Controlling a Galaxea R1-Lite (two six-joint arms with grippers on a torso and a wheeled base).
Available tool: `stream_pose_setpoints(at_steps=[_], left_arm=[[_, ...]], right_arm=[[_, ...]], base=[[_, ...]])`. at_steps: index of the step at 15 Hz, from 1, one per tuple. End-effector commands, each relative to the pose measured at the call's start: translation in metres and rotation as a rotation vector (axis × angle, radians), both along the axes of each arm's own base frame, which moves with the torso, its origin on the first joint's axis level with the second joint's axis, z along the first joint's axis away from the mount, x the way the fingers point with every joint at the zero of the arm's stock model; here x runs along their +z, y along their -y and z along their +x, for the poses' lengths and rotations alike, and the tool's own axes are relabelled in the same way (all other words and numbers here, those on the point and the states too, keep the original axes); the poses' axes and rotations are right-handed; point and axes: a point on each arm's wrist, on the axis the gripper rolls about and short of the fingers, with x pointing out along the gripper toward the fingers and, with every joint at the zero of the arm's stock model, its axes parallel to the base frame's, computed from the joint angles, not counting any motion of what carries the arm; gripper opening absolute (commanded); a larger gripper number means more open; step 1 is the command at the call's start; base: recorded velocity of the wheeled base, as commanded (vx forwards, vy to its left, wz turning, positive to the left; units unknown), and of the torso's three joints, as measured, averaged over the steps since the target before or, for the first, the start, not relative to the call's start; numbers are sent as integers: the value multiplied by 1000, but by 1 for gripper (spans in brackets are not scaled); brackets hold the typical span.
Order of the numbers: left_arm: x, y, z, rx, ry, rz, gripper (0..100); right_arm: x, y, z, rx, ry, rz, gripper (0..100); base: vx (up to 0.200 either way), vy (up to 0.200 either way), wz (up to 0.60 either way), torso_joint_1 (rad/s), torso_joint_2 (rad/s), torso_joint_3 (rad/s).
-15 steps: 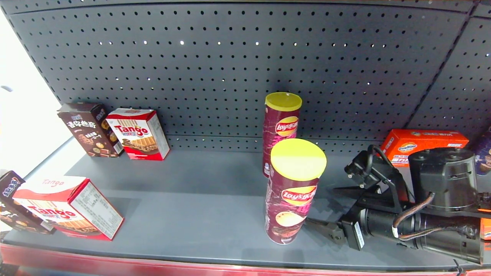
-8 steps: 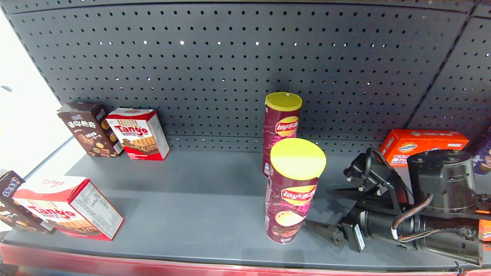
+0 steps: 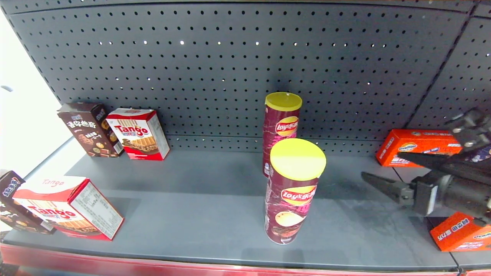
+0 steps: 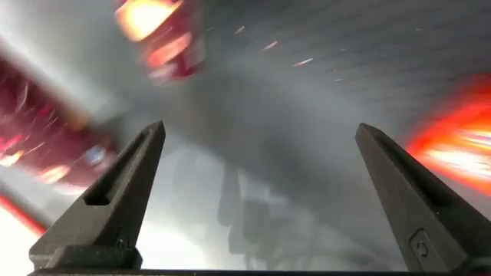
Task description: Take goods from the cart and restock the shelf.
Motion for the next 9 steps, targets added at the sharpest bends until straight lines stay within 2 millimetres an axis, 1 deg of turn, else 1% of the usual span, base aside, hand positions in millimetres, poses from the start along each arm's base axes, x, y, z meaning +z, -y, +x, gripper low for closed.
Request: stream_pose_setpoints(at_steps=[1,2,3,4,5,6,8,9], left_arm=[[0,0,0,0,-2,0,100],[0,0,0,0,-2,0,100],[0,0,0,0,-2,0,100],[0,0,0,0,0,0,100],[0,0,0,0,0,0,100],[0,0,0,0,0,0,100],[0,0,0,0,-3,0,100],[0,0,0,0,-3,2,100]], right_arm=[[13,56,-67,-240,209,64,100],[7,62,-84,-283,238,69,100],[-6,69,-106,-344,272,74,100],[-30,75,-134,-438,322,74,100],[-47,77,-149,-489,347,71,100],[-69,77,-164,-539,359,64,100],[-115,75,-186,-536,323,54,100],[-131,75,-183,-541,268,56,100]], base=[[0,0,0,0,0,0],[0,0,0,0,0,0],[0,0,0,0,0,0],[0,0,0,0,0,0],[0,0,0,0,0,0],[0,0,0,0,0,0],[0,0,0,0,0,0],[0,0,0,0,0,0]])
